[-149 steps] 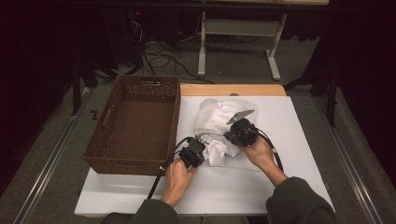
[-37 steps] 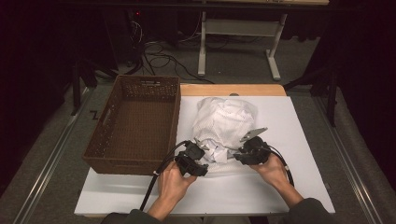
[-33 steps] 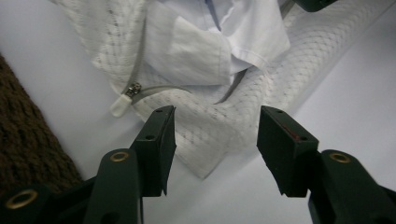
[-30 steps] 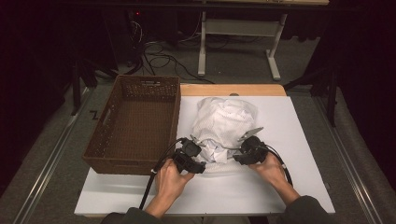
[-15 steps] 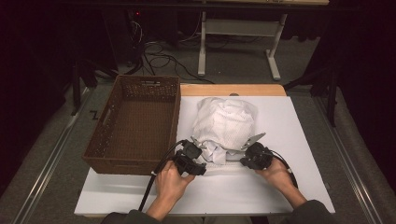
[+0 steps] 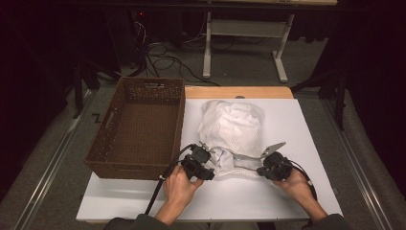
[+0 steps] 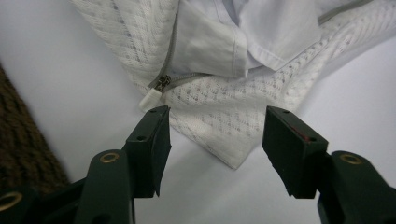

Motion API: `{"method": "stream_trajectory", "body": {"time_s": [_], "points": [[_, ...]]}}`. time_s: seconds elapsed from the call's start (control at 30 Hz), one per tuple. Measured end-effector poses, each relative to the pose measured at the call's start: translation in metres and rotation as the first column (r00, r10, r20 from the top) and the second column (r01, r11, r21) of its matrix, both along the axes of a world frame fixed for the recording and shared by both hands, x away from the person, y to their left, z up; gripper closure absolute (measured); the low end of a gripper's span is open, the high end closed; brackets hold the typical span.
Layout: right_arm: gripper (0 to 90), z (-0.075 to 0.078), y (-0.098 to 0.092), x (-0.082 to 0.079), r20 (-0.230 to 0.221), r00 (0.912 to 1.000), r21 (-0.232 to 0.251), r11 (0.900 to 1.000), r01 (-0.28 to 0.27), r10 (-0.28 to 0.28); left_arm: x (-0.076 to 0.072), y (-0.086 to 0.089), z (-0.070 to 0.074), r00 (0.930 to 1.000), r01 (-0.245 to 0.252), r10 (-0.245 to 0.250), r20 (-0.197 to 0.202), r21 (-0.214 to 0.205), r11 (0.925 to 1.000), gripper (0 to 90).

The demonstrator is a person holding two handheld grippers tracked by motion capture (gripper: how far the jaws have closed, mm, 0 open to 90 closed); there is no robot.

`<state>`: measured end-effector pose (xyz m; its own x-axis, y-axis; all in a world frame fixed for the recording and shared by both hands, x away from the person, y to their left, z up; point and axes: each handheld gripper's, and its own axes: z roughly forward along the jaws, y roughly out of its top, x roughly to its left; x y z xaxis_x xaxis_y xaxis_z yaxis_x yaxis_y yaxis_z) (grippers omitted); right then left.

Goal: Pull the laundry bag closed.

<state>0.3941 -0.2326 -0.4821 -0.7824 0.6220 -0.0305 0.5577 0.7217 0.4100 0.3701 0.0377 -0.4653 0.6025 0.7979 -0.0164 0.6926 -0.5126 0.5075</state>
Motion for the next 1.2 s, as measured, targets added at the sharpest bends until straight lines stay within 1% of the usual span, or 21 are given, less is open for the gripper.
{"method": "stream_trajectory", "body": {"time_s": [0.1, 0.17, 0.2, 0.23, 0.27, 0.33, 0.4, 0.47, 0.5, 0.53, 0.6, 0.7, 0.77, 0.83, 0.87, 0.97, 1.0, 1.03, 1.07, 1.13, 1.2], "points": [[89.3, 0.0, -0.003, 0.0, -0.009, 0.9999, 0.016, 0.9998, 0.008, -0.008, 0.003, -0.003, -0.008, 0.9999, -0.001, 0.001, -0.011, 0.015, 0.9999, 41.7], [87.6, 0.001, -0.002, -0.001, 0.011, 0.9998, 0.026, 0.9996, 0.014, -0.015, 0.005, -0.002, -0.012, 0.9998, -0.015, 0.016, -0.016, 0.022, 0.9996, 41.9], [85.5, 0.001, -0.001, -0.001, 0.019, 0.9997, 0.04, 0.9991, 0.014, -0.015, 0.006, -0.001, -0.014, 0.9995, -0.024, 0.024, -0.018, 0.021, 0.9995, 42.2], [83.4, 0.002, 0.001, -0.002, 0.026, 0.9993, 0.057, 0.998, 0.026, -0.028, 0.007, 0.001, -0.016, 0.9992, -0.033, 0.033, -0.023, 0.019, 0.9993, 42.5], [81.3, 0.004, 0.002, -0.002, 0.043, 0.9987, 0.072, 0.9971, 0.026, -0.029, 0.008, 0.002, -0.018, 0.9988, -0.038, 0.039, -0.029, 0.018, 0.9991, 43.0], [78.8, 0.008, 0.007, -0.002, 0.056, 0.9977, 0.109, 0.9935, 0.031, -0.037, 0.01, 0.005, -0.021, 0.9979, -0.05, 0.05, -0.04, 0.013, 0.9987, 45.2], [76.9, 0.013, 0.013, -0.002, 0.065, 0.9971, 0.139, 0.9898, 0.031, -0.04, 0.012, 0.007, -0.025, 0.9971, -0.057, 0.057, -0.05, 0.006, 0.9984, 47.8], [75.0, 0.016, 0.023, -0.001, 0.072, 0.997, 0.158, 0.9874, 0.017, -0.029, 0.013, 0.008, -0.029, 0.9964, -0.055, 0.055, -0.064, 0.004, 0.9985, 51.1], [73.6, 0.016, 0.028, -0.001, 0.081, 0.9967, 0.161, 0.9869, -0.004, -0.009, 0.012, 0.008, -0.029, 0.9967, -0.055, 0.055, -0.059, -0.005, 0.9985, 52.3], [72.1, 0.017, 0.035, -0.001, 0.077, 0.997, 0.167, 0.9859, -0.007, -0.006, 0.013, 0.009, -0.029, 0.9969, -0.053, 0.052, -0.058, -0.009, 0.9986, 54.7], [69.6, 0.016, 0.05, -0.001, 0.086, 0.9959, 0.168, 0.9847, -0.044, 0.03, 0.013, 0.01, -0.029, 0.9977, -0.049, 0.049, -0.047, -0.001, 0.9988, 61.2], [65.0, 0.014, 0.072, 0.0, 0.1, 0.9935, 0.154, 0.9855, -0.07, 0.055, 0.013, 0.011, -0.029, 0.9982, -0.038, 0.038, -0.047, -0.006, 0.9993, 68.2], [60.1, 0.011, 0.084, 0.003, 0.119, 0.991, 0.141, 0.9869, -0.078, 0.061, 0.013, 0.011, -0.029, 0.9983, -0.027, 0.026, -0.052, -0.012, 0.9996, 75.9], [56.2, 0.01, 0.095, 0.006, 0.122, 0.991, 0.14, 0.9876, -0.071, 0.054, 0.014, 0.012, -0.029, 0.9983, -0.014, 0.013, -0.057, -0.02, 0.9997, 85.2], [54.3, 0.009, 0.1, 0.008, 0.122, 0.9912, 0.138, 0.988, -0.069, 0.052, 0.014, 0.012, -0.029, 0.9983, -0.012, 0.01, -0.058, -0.024, 0.9997, 86.7], [51.3, 0.005, 0.113, 0.013, 0.133, 0.9899, 0.109, 0.992, -0.064, 0.049, 0.013, 0.012, -0.029, 0.9986, -0.004, 0.003, -0.053, -0.023, 0.9997, 88.1], [51.2, 0.003, 0.116, 0.014, 0.122, 0.9917, 0.107, 0.9929, -0.052, 0.038, 0.011, 0.012, -0.029, 0.9987, 0.0, -0.001, -0.05, -0.025, 0.9997, 88.2], [52.2, 0.001, 0.118, 0.017, 0.131, 0.9907, 0.1, 0.9938, -0.049, 0.035, 0.01, 0.013, -0.029, 0.9989, 0.006, -0.007, -0.047, -0.028, 0.9996, 88.4], [56.0, -0.001, 0.121, 0.019, 0.135, 0.9907, 0.094, 0.9951, -0.031, 0.018, 0.008, 0.013, -0.029, 0.9986, 0.012, -0.014, -0.051, -0.032, 0.9994, 88.5], [71.6, -0.004, 0.124, 0.022, 0.142, 0.9898, 0.072, 0.9972, -0.017, 0.007, 0.004, 0.014, -0.029, 0.998, 0.027, -0.029, -0.056, -0.036, 0.999, 88.6], [85.2, -0.007, 0.124, 0.025, 0.167, 0.9859, 0.026, 0.9996, -0.009, 0.005, -0.002, 0.016, -0.029, 0.9965, 0.043, -0.046, -0.07, -0.043, 0.9982, 88.7]]}}
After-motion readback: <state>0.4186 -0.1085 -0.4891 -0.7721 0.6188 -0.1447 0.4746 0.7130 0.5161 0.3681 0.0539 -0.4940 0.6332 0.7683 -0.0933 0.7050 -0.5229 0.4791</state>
